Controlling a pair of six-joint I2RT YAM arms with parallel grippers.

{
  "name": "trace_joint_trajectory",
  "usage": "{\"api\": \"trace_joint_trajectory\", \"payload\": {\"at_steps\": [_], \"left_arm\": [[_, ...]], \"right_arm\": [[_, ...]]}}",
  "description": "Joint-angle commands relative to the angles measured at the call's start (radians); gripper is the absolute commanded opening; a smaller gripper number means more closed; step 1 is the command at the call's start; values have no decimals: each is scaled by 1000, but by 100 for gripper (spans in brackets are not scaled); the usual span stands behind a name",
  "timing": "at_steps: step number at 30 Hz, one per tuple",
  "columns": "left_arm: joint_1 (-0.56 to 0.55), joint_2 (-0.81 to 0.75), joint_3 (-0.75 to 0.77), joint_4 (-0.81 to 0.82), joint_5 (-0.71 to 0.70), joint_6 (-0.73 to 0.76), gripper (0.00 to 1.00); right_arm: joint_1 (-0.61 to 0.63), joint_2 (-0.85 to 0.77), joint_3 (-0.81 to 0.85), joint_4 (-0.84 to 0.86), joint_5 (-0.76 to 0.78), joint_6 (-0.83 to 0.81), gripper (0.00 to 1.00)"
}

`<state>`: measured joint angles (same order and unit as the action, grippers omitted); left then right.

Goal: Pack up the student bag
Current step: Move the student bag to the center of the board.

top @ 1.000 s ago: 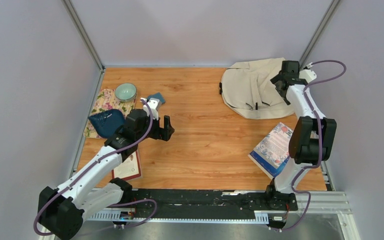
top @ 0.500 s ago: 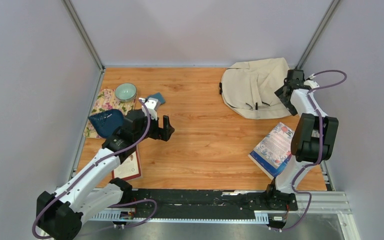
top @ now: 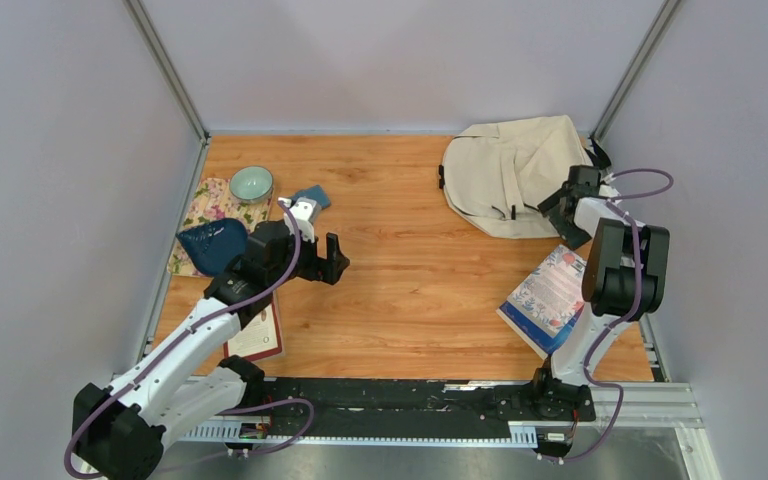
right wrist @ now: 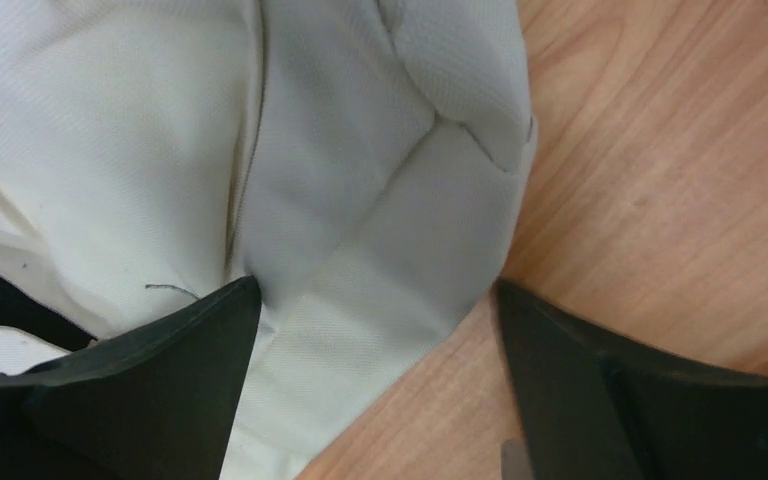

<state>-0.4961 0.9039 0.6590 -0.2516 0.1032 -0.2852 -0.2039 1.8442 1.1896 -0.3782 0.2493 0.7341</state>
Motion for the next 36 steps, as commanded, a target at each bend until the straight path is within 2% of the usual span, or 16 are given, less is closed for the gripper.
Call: {"api": "trace_joint_trajectory", "payload": {"at_steps": [1, 5, 6, 8, 9, 11, 12, 13, 22, 28, 30, 31, 33, 34, 36], "left_arm": [[-2, 0, 2, 17, 6, 0, 98], [-1, 10, 5, 18, 7, 0, 98], [1, 13, 7, 18, 9, -2, 98], [-1, 15, 7, 18, 9, -2, 98], [1, 16, 7, 18, 10, -2, 98], [1, 20, 5, 21, 10, -3, 98], [1, 18, 4, 23, 12, -5, 98], [-1, 21, 2, 23, 10, -8, 98], [10, 36, 5, 21, 0, -22, 99], [25, 44, -5, 50, 6, -43, 99], [25, 50, -16, 69, 16, -49, 99], [27, 56, -15, 74, 30, -48, 99], [27, 61, -2, 74, 49, -36, 99], [27, 61, -1, 75, 62, -34, 98], [27, 55, -1, 84, 66, -40, 98]], "right_arm": [[-32, 33, -13, 156, -110, 4, 92], [-52, 47, -8, 165, -136, 16, 85], [-54, 52, -7, 163, -148, 16, 75], [-58, 55, -10, 167, -156, 21, 67], [-58, 52, -15, 171, -160, 16, 51], [-58, 36, -39, 200, -182, 10, 28], [-58, 29, -45, 211, -208, 10, 4], [-57, 17, -53, 226, -220, 8, 0], [0, -175, -67, 271, -433, -4, 0], [113, -327, -114, 248, -516, -4, 0], [199, -374, -191, 257, -492, -4, 0], [283, -413, -215, 268, -486, -1, 0], [351, -448, -318, 285, -452, 23, 0], [407, -467, -368, 338, -438, 49, 0], [442, -497, -486, 428, -432, 123, 0]]}}
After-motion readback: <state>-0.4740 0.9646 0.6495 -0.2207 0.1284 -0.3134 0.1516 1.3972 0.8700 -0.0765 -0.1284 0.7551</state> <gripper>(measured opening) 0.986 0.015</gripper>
